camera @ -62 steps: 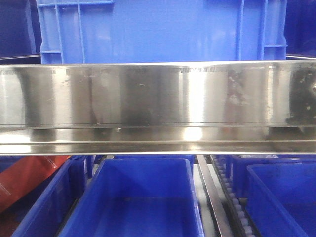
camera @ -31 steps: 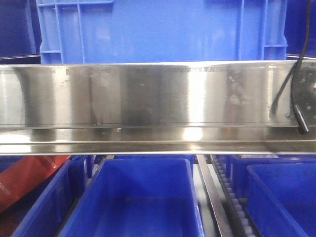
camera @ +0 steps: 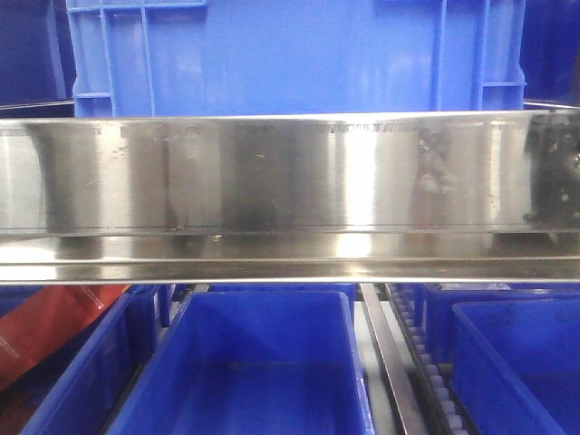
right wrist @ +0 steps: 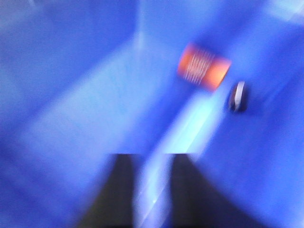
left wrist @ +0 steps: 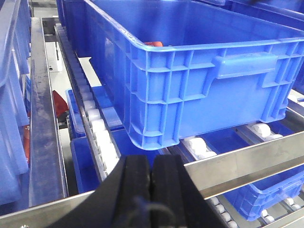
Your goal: Place cylindrical capacitor in blue bin on shelf
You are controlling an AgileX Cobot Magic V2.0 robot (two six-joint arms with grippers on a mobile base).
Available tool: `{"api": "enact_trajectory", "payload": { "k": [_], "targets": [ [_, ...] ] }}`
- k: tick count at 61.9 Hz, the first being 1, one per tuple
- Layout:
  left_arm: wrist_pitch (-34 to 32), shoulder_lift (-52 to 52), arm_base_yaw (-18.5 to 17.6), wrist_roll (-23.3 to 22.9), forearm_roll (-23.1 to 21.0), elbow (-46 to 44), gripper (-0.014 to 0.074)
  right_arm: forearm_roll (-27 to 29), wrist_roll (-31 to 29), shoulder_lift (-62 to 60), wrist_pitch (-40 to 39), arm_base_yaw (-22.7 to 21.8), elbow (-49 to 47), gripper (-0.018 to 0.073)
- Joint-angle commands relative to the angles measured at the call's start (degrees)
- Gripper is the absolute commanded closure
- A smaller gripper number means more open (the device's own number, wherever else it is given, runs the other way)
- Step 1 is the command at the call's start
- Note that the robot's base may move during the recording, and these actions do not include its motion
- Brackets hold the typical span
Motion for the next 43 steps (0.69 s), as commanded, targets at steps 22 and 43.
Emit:
{"api": "enact_trajectory", "payload": {
  "k": [22,43],
  "targets": [
    [-0.71,-0.35,0.07,-0.38,2.23,0.19,0.0707,0.02,-0.02,-33.31,-19.07,0.02,35.52,0.0721],
    [-1.06,-0.35,0.07,-0.38,2.62,0.19,0.0707,0.02,-0.02,-57.03,-32.99,0.02,66.51,0.0722]
  ]
}}
